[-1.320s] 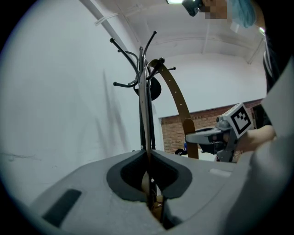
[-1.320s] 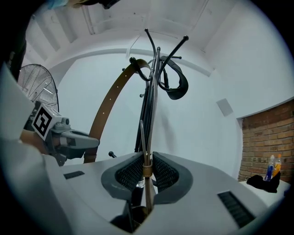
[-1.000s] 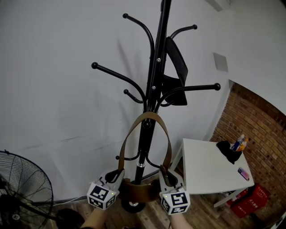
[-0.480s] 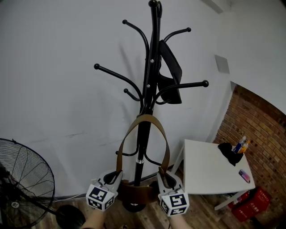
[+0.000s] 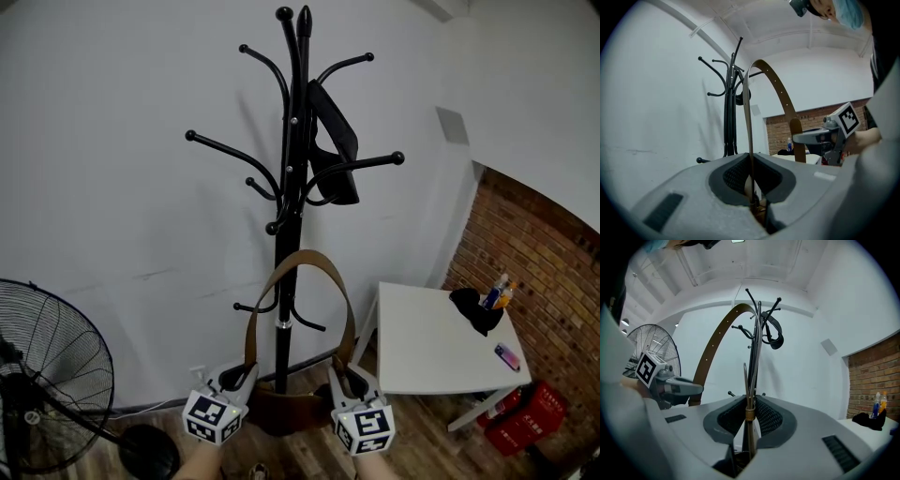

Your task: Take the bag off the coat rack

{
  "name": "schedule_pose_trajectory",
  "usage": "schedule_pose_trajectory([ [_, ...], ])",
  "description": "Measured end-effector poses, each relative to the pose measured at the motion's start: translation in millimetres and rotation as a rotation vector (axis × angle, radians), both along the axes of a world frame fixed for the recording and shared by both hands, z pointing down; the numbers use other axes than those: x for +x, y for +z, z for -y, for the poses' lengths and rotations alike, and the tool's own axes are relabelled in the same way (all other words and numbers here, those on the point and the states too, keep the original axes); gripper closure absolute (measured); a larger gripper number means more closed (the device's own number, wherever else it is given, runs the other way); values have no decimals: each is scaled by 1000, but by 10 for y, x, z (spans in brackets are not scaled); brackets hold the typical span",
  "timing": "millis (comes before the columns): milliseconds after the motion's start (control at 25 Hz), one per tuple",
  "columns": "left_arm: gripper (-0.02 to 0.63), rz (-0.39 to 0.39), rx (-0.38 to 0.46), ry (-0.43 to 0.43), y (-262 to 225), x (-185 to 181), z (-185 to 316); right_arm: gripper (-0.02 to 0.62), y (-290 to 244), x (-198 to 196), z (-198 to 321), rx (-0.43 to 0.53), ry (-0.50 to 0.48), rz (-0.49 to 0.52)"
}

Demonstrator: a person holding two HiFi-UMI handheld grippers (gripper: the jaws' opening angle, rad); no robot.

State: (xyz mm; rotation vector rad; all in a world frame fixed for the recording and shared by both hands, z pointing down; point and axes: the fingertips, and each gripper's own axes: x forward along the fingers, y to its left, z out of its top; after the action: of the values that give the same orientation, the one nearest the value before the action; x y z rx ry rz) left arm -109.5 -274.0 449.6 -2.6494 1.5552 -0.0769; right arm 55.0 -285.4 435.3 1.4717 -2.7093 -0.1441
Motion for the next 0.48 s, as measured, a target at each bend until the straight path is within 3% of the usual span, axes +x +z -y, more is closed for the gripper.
schedule_pose_trajectory([
  [480,588,-6,-42,54,227,536,-525,535,238,574,-575,-40,73,-5],
])
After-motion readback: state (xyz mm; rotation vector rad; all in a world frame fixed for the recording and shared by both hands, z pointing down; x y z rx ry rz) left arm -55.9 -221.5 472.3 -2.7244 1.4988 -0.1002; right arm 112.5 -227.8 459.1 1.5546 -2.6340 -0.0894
